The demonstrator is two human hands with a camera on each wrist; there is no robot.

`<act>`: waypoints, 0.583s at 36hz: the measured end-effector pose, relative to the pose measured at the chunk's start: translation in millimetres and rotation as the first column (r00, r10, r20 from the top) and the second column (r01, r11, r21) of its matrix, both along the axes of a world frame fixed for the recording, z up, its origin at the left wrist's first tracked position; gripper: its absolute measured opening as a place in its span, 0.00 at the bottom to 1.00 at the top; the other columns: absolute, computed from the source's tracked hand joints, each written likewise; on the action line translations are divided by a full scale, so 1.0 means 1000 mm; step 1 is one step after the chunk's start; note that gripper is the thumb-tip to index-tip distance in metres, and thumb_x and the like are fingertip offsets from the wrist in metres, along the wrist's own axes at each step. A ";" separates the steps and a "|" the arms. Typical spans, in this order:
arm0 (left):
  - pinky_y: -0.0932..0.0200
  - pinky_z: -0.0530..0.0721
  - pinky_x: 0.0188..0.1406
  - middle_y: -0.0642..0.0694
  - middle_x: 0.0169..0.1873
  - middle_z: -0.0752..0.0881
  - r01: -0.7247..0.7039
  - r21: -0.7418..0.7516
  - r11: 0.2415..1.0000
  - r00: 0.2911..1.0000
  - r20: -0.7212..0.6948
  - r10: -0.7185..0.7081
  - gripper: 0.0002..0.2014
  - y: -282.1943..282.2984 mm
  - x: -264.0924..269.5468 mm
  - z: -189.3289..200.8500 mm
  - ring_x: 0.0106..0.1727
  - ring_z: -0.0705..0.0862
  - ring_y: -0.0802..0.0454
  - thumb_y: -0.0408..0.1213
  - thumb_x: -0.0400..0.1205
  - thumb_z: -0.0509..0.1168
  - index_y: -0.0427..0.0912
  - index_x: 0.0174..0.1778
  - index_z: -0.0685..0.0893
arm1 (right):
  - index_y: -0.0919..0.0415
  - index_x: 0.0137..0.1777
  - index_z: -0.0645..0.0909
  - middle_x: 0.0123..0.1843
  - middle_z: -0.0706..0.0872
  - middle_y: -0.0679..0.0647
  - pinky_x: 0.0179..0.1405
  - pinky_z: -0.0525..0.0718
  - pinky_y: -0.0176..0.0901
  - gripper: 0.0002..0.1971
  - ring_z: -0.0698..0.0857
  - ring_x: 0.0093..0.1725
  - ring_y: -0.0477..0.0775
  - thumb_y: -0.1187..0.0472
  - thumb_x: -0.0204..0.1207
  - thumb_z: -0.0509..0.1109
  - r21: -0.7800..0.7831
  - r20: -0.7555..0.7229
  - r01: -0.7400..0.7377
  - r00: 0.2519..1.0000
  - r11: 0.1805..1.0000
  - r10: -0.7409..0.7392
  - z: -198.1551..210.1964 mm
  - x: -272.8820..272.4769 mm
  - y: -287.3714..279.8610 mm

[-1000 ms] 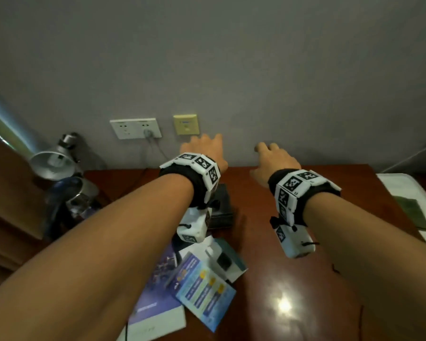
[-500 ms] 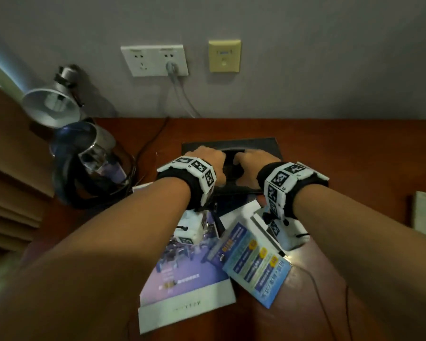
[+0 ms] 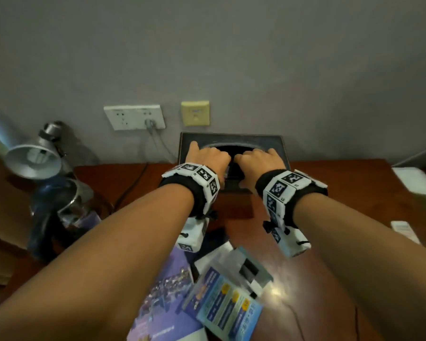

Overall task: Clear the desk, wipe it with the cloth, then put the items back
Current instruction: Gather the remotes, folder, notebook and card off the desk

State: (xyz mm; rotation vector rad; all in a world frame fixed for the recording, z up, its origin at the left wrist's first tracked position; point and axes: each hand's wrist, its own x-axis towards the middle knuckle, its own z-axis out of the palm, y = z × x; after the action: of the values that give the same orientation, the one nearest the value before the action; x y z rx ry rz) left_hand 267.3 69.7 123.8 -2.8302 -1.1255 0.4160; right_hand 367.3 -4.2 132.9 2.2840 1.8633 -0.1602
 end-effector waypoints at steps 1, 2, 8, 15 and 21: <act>0.39 0.64 0.64 0.50 0.41 0.83 0.013 0.015 1.000 1.000 0.013 -0.013 0.13 -0.001 0.013 0.013 0.48 0.82 0.46 0.47 0.74 0.75 0.52 0.48 0.79 | 0.52 0.66 0.75 0.61 0.81 0.52 0.68 0.67 0.57 0.21 0.77 0.66 0.58 0.55 0.75 0.73 0.019 0.006 0.014 1.000 1.000 -0.014 0.013 0.013 -0.004; 0.40 0.64 0.62 0.51 0.41 0.83 0.027 0.034 0.999 0.999 0.032 -0.028 0.13 -0.004 0.027 0.024 0.48 0.81 0.46 0.47 0.73 0.75 0.52 0.48 0.79 | 0.52 0.67 0.75 0.61 0.81 0.52 0.68 0.67 0.57 0.21 0.77 0.66 0.58 0.55 0.74 0.73 0.035 0.010 0.029 1.000 0.999 -0.029 0.026 0.026 -0.009; 0.40 0.64 0.64 0.51 0.39 0.82 0.098 0.091 0.991 0.987 0.118 -0.108 0.13 -0.035 0.128 0.069 0.46 0.82 0.46 0.50 0.74 0.75 0.52 0.46 0.78 | 0.51 0.67 0.76 0.60 0.82 0.51 0.67 0.68 0.56 0.21 0.78 0.65 0.58 0.56 0.74 0.73 0.107 0.045 0.134 0.989 0.985 -0.139 0.074 0.122 -0.049; 0.38 0.64 0.66 0.50 0.38 0.82 0.154 0.084 0.985 0.976 0.142 -0.165 0.14 -0.074 0.263 0.065 0.44 0.81 0.45 0.49 0.73 0.75 0.50 0.46 0.78 | 0.50 0.70 0.75 0.63 0.82 0.51 0.68 0.68 0.59 0.26 0.78 0.67 0.57 0.55 0.72 0.76 0.064 0.040 0.240 0.969 0.969 -0.243 0.074 0.254 -0.092; 0.38 0.64 0.67 0.50 0.40 0.82 0.173 0.028 0.985 0.976 0.130 -0.175 0.14 -0.099 0.359 0.021 0.48 0.83 0.45 0.49 0.74 0.75 0.50 0.47 0.78 | 0.51 0.70 0.75 0.63 0.81 0.51 0.67 0.68 0.59 0.26 0.77 0.67 0.57 0.56 0.73 0.76 -0.003 0.044 0.263 0.964 0.965 -0.263 0.035 0.346 -0.117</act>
State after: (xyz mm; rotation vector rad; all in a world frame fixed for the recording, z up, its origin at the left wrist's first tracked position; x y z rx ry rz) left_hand 626.3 -29.4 145.0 -2.9471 -0.8841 0.2090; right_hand 713.7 -121.1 167.4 2.4996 1.5282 -0.1533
